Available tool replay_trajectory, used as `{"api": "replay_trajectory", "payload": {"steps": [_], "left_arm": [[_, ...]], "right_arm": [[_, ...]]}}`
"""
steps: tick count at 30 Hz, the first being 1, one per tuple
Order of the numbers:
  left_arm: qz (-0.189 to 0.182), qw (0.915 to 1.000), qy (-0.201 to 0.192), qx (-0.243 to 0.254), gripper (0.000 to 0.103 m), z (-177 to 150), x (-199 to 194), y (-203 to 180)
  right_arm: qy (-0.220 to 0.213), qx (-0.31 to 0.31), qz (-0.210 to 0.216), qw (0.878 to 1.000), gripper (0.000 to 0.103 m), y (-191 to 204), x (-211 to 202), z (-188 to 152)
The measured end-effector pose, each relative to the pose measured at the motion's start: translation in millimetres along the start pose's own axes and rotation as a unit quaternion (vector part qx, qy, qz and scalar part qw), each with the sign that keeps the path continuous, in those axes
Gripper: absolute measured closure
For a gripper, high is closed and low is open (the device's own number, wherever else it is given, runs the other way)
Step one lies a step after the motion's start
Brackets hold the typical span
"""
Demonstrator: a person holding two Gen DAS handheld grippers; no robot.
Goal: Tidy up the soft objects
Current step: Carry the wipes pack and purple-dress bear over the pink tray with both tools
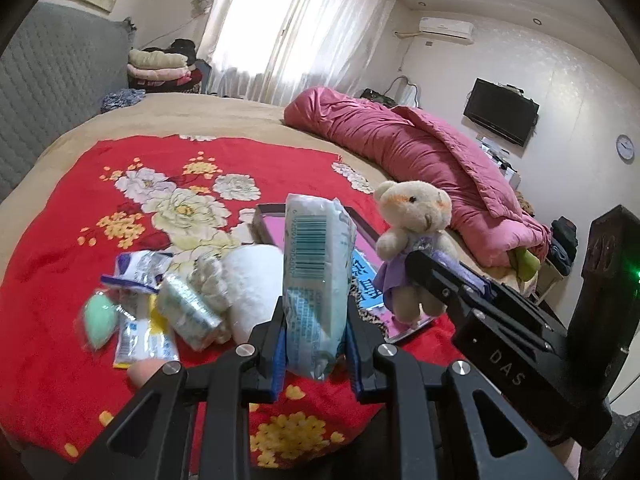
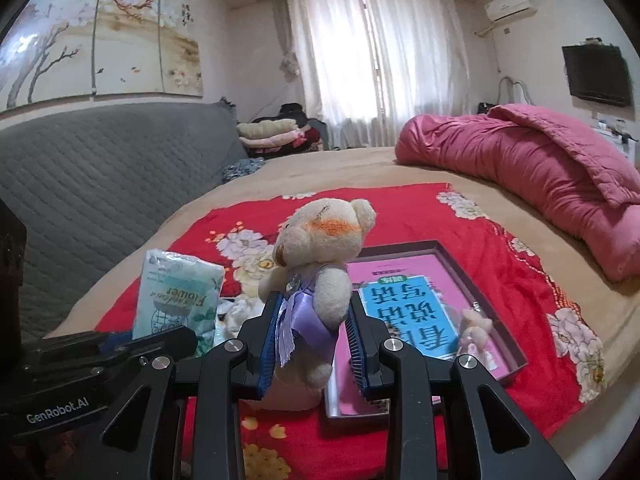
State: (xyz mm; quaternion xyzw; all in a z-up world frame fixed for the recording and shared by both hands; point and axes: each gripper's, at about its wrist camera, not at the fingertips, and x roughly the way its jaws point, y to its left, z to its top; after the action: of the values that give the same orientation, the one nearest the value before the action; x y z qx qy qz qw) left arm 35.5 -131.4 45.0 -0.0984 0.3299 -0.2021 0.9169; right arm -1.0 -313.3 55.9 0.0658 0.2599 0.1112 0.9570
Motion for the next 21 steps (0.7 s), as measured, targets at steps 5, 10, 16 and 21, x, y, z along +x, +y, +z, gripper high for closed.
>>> {"api": "replay_trajectory", "payload": {"steps": [5,10,16,21], "left_arm": [[-0.007,0.9999,0.005,0.008,0.078,6,14,-13],[-0.015,0.9996,0.016,0.018,0.078,9,29,-27],[-0.022,0.9991,0.028,0.024,0.078,12,47,-37],[-0.027,0.9984,0.038,0.031,0.078,14,62,-43]], "right_arm": [[-0.003,0.005,-0.018,1.0,0.072,-12,-1,-1],[0.0,0.028,-0.04,0.999,0.072,-37,1,-2],[0.001,0.042,-0.064,0.997,0.072,-59,3,-5],[0.002,0.057,-0.081,0.995,0.072,-77,5,-8]]}}
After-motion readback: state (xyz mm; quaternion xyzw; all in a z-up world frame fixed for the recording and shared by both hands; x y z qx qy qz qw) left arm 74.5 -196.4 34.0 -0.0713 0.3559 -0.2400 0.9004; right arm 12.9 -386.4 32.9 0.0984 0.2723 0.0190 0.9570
